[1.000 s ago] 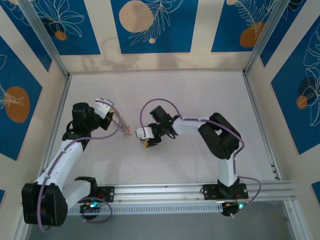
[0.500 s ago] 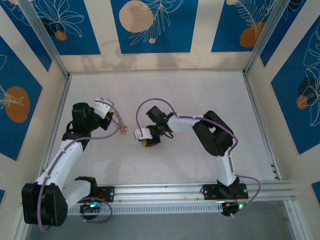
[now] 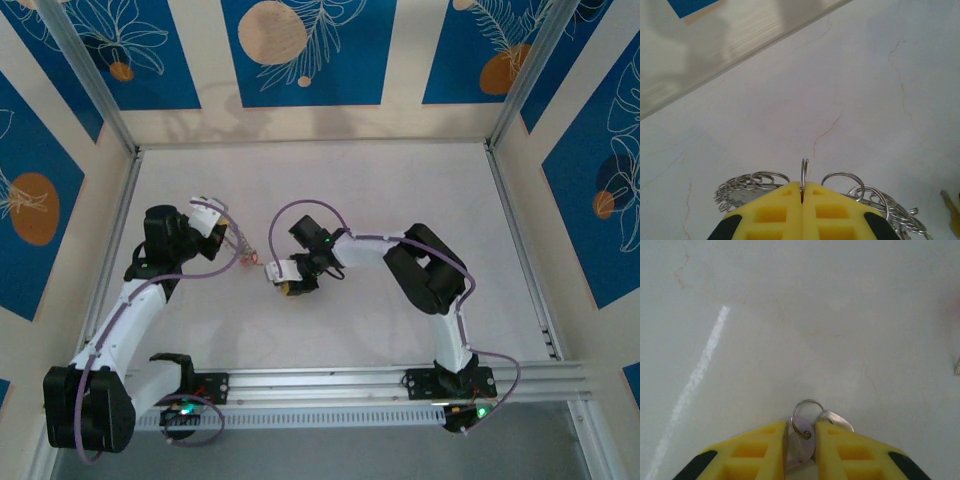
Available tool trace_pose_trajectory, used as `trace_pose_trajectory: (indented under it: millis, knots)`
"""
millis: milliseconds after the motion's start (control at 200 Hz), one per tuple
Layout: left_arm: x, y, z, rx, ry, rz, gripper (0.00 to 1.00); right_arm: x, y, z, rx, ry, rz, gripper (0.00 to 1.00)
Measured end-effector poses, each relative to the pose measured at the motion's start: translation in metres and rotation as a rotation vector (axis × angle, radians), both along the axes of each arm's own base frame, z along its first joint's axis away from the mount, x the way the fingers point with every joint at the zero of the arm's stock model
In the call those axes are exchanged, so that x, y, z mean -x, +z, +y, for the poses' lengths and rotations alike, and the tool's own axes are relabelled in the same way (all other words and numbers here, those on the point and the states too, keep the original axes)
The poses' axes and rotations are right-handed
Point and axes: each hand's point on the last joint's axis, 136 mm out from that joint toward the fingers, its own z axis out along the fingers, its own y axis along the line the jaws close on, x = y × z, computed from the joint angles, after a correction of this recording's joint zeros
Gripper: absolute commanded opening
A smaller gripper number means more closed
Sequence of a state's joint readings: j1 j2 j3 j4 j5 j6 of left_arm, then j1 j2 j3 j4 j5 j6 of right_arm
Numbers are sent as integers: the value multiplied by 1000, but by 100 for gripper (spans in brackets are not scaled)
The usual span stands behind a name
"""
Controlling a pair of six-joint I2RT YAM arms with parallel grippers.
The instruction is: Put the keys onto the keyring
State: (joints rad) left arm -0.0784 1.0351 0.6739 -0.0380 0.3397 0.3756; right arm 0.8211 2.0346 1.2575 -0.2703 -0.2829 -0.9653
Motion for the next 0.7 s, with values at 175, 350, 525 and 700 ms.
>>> trace_pose_trajectory:
  millis: [175, 350, 525, 700]
  knots:
    - [0, 0, 0, 0, 0, 0, 0, 24, 2, -10, 6, 31, 69, 16]
    - [0, 0, -1, 2, -4, 0, 0, 38, 15, -20, -16, 41, 83, 27]
    - [1, 0, -2, 5, -9, 0, 0, 35, 38, -14, -76, 48, 30, 36]
    - [1, 0, -2, 5, -9, 0, 0, 40, 37, -7, -86, 66, -12, 40]
